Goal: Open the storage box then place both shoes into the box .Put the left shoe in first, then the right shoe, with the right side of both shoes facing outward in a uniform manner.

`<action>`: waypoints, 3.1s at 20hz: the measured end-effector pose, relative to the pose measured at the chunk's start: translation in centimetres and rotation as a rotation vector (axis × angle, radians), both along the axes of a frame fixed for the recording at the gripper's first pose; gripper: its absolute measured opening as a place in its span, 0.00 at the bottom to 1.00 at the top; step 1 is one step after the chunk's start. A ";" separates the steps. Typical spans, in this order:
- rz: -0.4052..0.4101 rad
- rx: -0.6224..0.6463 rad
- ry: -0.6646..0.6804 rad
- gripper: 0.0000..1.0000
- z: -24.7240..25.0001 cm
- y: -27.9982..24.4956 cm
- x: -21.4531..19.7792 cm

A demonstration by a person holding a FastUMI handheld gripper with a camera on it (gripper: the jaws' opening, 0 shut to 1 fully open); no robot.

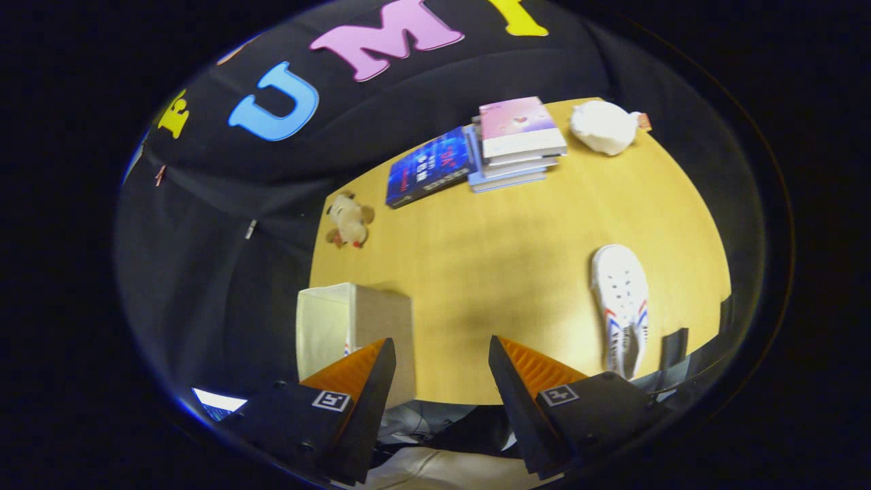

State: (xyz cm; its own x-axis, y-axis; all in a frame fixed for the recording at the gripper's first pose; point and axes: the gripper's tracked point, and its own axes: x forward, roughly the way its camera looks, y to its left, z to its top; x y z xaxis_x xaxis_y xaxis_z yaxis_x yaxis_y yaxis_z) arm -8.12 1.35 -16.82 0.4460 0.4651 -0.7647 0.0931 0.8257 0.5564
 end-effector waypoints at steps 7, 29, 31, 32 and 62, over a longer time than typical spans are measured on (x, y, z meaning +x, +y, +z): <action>-0.103 -0.159 0.097 0.85 -7.9 -13.5 -1.7; 0.224 -0.446 0.182 0.18 -21.3 -16.6 -1.6; 0.174 -0.385 0.179 0.10 -20.4 -16.5 -1.5; 0.154 -0.351 0.174 0.07 -20.0 -16.3 -1.4; -0.034 -0.029 0.218 0.07 -16.9 -13.8 -0.8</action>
